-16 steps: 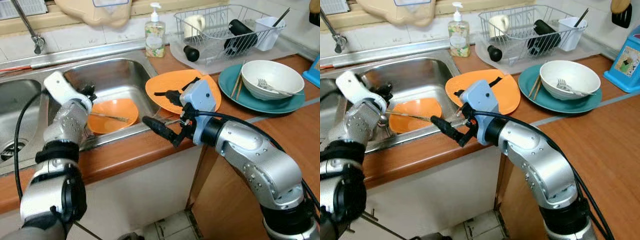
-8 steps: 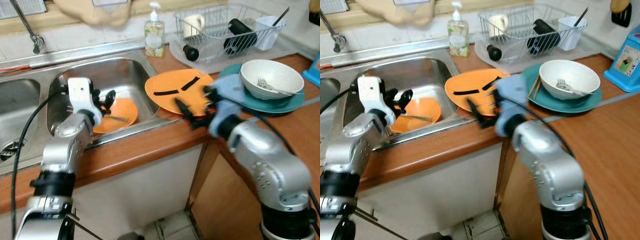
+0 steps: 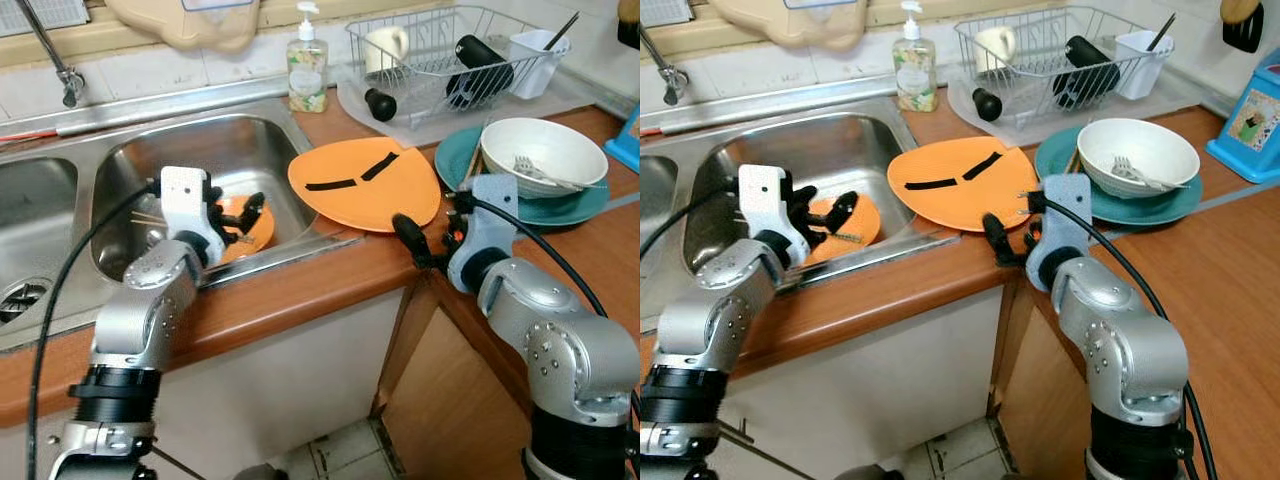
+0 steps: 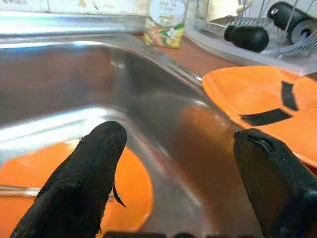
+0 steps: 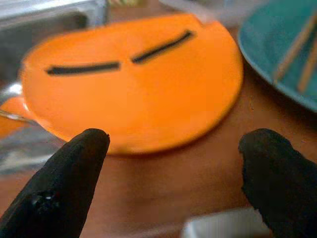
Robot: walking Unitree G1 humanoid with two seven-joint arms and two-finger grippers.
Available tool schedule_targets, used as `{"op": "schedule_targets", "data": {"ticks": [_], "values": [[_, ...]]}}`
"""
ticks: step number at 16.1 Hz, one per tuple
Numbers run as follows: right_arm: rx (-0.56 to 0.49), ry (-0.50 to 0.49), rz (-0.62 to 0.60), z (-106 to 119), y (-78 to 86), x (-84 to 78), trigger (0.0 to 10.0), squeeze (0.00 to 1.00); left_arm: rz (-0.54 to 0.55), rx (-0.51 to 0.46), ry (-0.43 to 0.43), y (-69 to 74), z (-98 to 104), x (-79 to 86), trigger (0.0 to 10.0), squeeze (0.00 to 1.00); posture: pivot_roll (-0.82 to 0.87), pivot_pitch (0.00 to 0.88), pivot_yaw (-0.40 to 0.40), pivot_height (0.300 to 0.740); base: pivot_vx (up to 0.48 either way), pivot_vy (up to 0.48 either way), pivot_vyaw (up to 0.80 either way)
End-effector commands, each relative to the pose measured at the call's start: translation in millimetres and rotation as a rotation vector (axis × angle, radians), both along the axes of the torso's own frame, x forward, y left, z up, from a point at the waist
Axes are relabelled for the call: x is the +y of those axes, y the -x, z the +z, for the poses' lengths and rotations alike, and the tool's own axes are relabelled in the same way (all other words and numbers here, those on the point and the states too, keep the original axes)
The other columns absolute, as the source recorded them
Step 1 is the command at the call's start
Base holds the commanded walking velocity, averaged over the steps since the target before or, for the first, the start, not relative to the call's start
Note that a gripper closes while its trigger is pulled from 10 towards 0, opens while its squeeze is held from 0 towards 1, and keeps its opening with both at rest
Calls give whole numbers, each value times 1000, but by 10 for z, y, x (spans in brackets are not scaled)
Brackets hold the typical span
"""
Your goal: Kitchen organization
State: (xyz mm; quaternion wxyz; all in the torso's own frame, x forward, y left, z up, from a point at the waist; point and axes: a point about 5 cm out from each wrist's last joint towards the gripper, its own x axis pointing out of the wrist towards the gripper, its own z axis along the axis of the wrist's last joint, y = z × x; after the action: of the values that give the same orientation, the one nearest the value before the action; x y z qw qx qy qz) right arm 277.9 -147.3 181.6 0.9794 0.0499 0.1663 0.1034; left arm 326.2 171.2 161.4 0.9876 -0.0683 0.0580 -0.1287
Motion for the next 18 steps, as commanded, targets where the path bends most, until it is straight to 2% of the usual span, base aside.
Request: {"op": "schedule_targets", "data": {"ticks": [1,3,7,8,11,12,18], "values": [[22,-5,-16,6,-26,-22,10000,0,13,-12,38,-31,90,23,10000,0,-162,0,73,740,0,0,0],[58,-14,-30,-20,-65,-49,10000,0,5,8,84,-76,108,-6,10000,0,-161,0,76,740,0,0,0],[80,-67,-58,-43,-184,-93,10000,0,-13,46,65,-161,60,-97,10000,0,-158,0,84,740,0,0,0],[84,-80,-47,-36,-237,-82,10000,0,0,61,109,-247,71,-130,10000,0,-158,0,86,740,0,0,0],[87,-95,-30,-36,-325,-43,10000,0,4,85,129,-395,83,-198,10000,0,-159,0,90,740,0,0,0],[93,-114,-23,-52,-379,-25,10000,0,10,105,157,-492,91,-237,10000,0,-161,0,96,740,0,0,0],[109,-152,-7,-110,-509,7,10000,0,12,165,309,-632,58,-302,10000,0,-171,0,113,740,0,0,0]]}}
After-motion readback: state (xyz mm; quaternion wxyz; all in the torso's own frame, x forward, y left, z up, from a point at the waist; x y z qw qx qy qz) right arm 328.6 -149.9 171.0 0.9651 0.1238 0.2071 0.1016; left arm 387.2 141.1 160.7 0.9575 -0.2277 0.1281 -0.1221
